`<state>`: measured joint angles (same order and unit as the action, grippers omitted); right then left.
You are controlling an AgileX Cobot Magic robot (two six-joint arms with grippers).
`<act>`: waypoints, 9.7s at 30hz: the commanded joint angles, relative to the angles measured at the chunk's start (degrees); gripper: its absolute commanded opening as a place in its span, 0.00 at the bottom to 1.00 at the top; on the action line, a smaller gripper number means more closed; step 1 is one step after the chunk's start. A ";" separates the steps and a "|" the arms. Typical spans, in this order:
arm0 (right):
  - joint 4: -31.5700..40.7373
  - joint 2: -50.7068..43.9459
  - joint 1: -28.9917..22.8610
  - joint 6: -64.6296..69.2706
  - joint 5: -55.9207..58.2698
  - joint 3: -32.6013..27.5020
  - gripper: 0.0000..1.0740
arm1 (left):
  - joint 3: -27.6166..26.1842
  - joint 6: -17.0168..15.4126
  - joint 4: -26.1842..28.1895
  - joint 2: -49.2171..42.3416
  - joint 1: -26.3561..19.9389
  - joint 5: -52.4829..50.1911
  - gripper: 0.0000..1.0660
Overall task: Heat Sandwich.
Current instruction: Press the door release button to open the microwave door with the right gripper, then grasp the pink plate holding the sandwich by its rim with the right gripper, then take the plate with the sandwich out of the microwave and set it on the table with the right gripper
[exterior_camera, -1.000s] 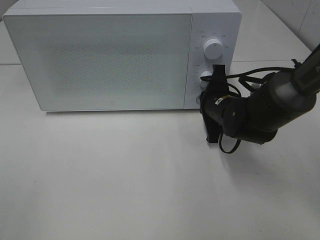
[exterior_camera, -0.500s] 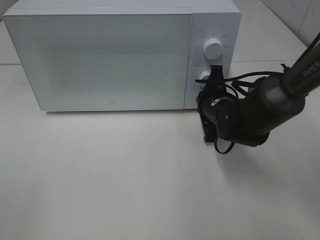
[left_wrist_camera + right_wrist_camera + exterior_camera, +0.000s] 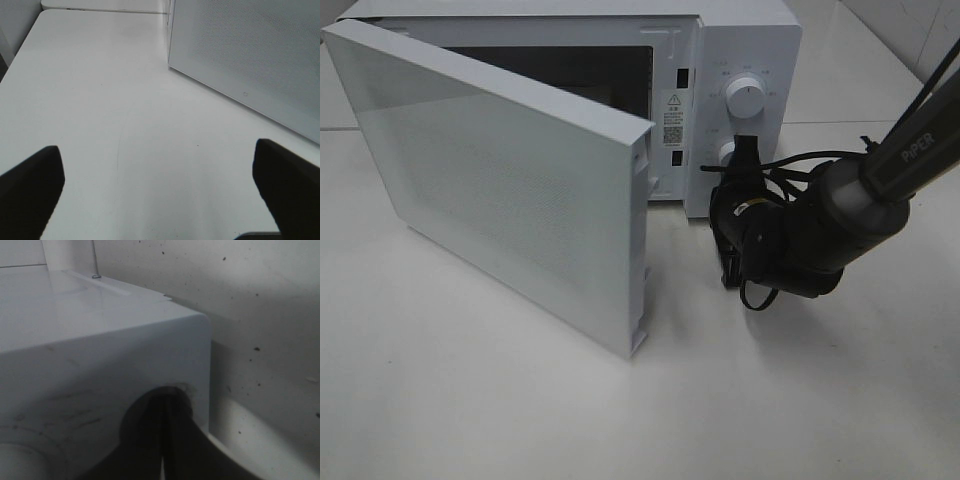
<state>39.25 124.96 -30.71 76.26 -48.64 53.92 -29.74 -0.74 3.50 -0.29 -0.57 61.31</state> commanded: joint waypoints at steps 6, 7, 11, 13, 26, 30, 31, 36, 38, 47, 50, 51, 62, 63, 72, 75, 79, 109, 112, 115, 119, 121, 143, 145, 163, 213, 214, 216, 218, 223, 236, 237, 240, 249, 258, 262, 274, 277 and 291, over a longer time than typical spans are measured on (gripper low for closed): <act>-4.87 0.11 1.89 -1.89 -9.85 5.61 0.00 | 0.11 -0.29 -0.11 -0.92 0.34 0.00 0.92; -4.93 0.06 1.89 -2.01 -9.85 5.61 0.00 | 0.11 -0.29 -0.11 -0.92 0.34 0.00 0.92; -4.98 0.00 1.89 -2.46 -9.74 5.61 0.00 | 0.11 -0.29 -0.11 -0.92 0.34 0.00 0.92; -5.04 -0.34 1.89 -2.81 -8.42 5.61 0.00 | 0.11 -0.29 -0.11 -0.92 0.34 0.00 0.92; -5.33 -5.56 1.03 -1.43 2.35 -2.29 0.00 | 0.11 -0.29 -0.11 -0.92 0.34 0.00 0.92; -5.27 -6.93 -0.29 0.46 2.35 -5.10 0.00 | 0.11 -0.29 -0.11 -0.92 0.34 0.00 0.92; -5.21 -7.28 -0.74 0.86 2.46 -5.90 0.00 | 0.11 -0.29 -0.11 -0.92 0.34 0.00 0.92; -4.98 -9.51 -1.43 0.97 2.23 -9.97 0.00 | 0.11 -0.29 -0.11 -0.92 0.34 0.00 0.92; -4.98 -10.26 -1.43 0.97 2.23 -10.94 0.00 | 0.11 -0.29 -0.11 -0.92 0.34 0.00 0.92; -7.22 -19.88 -1.43 -0.17 6.36 -20.00 0.01 | 0.11 -0.29 -0.11 -0.92 0.34 0.00 0.92; -7.91 -22.06 -1.43 -0.57 8.48 -21.72 0.01 | 0.11 -0.29 -0.11 -0.92 0.34 0.00 0.92; -8.08 -22.98 -1.43 -0.86 9.57 -22.29 0.01 | 0.11 -0.29 -0.11 -0.92 0.34 0.00 0.92; -7.33 -32.89 -1.26 -17.02 23.32 -24.24 0.04 | 0.11 -0.29 -0.11 -0.92 0.34 0.00 0.92; -6.88 -33.40 -1.26 -19.48 24.75 -24.24 0.04 | 0.11 -0.29 -0.11 -0.92 0.34 0.00 0.92; -8.31 -35.01 -1.26 -40.97 38.90 -20.57 0.04 | 0.11 -0.29 -0.11 -0.92 0.34 0.00 0.92; -10.14 -35.01 -1.26 -48.19 44.40 -17.93 0.04 | 0.11 -0.29 -0.11 -0.92 0.34 0.00 0.92; -14.67 -35.01 -1.26 -54.60 53.00 -13.81 0.05 | 0.11 -0.29 -0.11 -0.92 0.34 0.00 0.92; -35.24 -35.01 -1.26 -112.30 95.28 4.64 0.08 | 0.11 -0.29 -0.11 -0.92 0.34 0.00 0.92; -35.24 -35.01 -1.26 -119.63 96.26 4.64 0.09 | 0.11 -0.29 -0.11 -0.92 0.34 0.00 0.92; -35.24 -35.01 -1.26 -130.58 96.49 4.64 0.09 | 0.11 -0.29 -0.11 -0.92 0.34 0.00 0.92; -36.73 -35.01 -1.32 -145.47 96.49 4.64 0.10 | 0.11 -0.29 -0.11 -0.92 0.34 0.00 0.92; -36.84 -35.01 -1.32 -148.40 96.43 4.76 0.11 | 0.11 -0.29 -0.11 -0.92 0.34 0.00 0.92; -40.97 -34.84 -1.43 -139.97 88.64 4.98 0.93 | 0.11 -0.29 -0.11 -0.92 0.34 0.00 0.92; -41.25 -33.86 -1.43 -140.03 88.75 6.36 0.92 | 0.11 -0.29 -0.11 -0.92 0.34 0.00 0.92; -42.51 -24.81 -3.84 -143.07 87.20 18.68 0.87 | 0.11 -0.29 -0.11 -0.92 0.34 0.00 0.92; -42.46 9.11 -6.13 -141.23 79.18 55.58 0.79 | 0.11 -0.29 -0.11 -0.92 0.34 0.00 0.92; -42.34 9.74 -5.90 -141.23 79.35 56.44 0.78 | 0.11 -0.29 -0.11 -0.92 0.34 0.00 0.92; -42.28 10.37 -5.90 -141.23 79.53 57.07 0.78 | 0.11 -0.29 -0.11 -0.92 0.34 0.00 0.92; -42.28 11.69 -5.67 -141.23 79.81 58.67 0.78 | 0.11 -0.29 -0.11 -0.92 0.34 0.00 0.92; -41.14 13.12 -5.39 -141.23 79.76 59.24 0.77 | 0.11 -0.29 -0.17 -0.92 0.34 0.00 0.92; -40.79 13.18 -5.27 -138.20 81.65 59.24 0.25 | 0.11 -0.29 -0.17 -0.92 0.34 0.00 0.92; -40.79 12.95 -5.27 -136.99 83.02 59.24 0.05 | 0.11 -0.29 -0.17 -0.92 0.34 0.00 0.92; -40.79 12.72 -5.27 -136.77 84.11 59.19 0.00 | 0.11 -0.29 -0.17 -0.92 0.34 0.00 0.92; -40.79 12.38 -5.27 -136.94 85.26 59.01 0.00 | 0.11 -0.29 -0.17 -0.92 0.34 0.00 0.92; -40.79 11.29 -5.27 -137.45 86.52 58.96 0.00 | 0.11 -0.29 -0.17 -0.92 0.34 0.00 0.92; -40.74 10.71 -5.33 -138.03 87.43 58.96 0.00 | 0.11 -0.29 -0.17 -0.92 0.34 0.00 0.92; -40.74 8.19 -5.39 -139.52 88.06 58.90 0.00 | 0.11 -0.29 -0.17 -0.92 0.34 0.00 0.92; -40.68 6.76 -5.39 -142.44 89.67 58.79 0.00 | 0.11 -0.29 -0.17 -0.92 0.34 0.00 0.92; -38.45 -2.52 -5.39 -153.84 79.64 41.54 0.00 | 0.11 -0.29 -0.17 -0.92 0.34 0.00 0.92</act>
<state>1.38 124.85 -36.50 -76.43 32.20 96.77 -29.74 -0.74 3.50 -0.29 -0.57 61.31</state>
